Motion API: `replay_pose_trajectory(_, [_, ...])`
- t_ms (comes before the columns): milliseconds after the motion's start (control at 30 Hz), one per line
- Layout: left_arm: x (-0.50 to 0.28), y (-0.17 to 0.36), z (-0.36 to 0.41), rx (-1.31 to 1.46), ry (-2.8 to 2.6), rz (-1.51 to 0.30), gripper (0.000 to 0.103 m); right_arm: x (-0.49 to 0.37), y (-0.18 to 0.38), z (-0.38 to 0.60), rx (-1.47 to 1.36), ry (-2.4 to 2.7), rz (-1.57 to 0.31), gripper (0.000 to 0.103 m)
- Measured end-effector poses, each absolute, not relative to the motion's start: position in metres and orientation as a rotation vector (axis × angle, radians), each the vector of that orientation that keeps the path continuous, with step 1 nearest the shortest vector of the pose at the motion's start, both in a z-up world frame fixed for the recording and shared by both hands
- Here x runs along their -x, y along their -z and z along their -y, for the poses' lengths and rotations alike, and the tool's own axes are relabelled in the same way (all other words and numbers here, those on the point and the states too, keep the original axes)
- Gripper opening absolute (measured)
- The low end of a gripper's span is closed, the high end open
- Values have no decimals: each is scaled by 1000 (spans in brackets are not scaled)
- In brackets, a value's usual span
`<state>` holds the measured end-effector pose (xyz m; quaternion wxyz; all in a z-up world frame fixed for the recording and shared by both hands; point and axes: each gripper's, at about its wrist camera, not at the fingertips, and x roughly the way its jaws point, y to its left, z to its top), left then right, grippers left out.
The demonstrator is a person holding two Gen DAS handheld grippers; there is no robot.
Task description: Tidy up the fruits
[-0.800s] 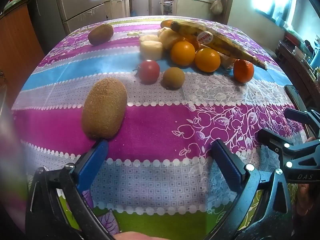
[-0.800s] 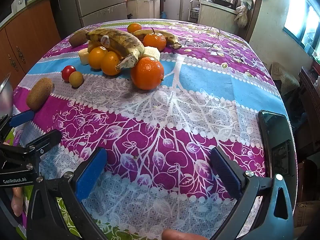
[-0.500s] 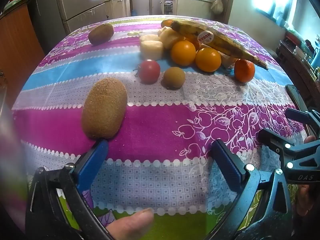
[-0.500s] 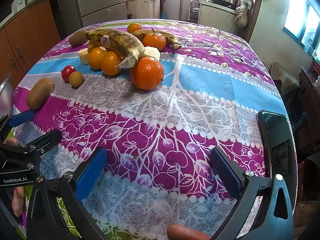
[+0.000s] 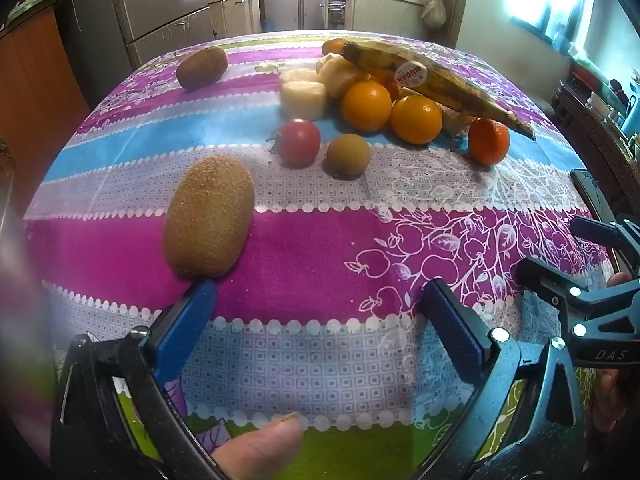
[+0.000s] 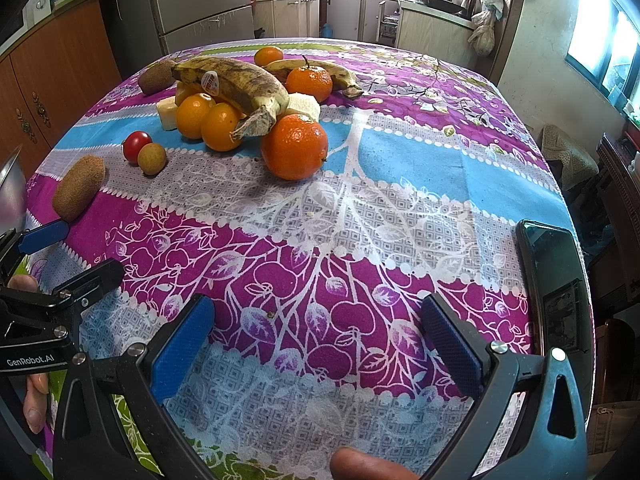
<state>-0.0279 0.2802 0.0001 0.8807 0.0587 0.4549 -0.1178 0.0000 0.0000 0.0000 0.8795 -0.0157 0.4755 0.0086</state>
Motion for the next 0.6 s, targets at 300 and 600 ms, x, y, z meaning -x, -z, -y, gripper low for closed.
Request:
replay_pose_trajectory(300, [28,0,-280,-122,246,-948,103,0,0,0,32,-17,-989,103])
replay_pose_trajectory(600, [28,0,-280,-122,246,-947,103,0,-2,0,22,1,-972,103])
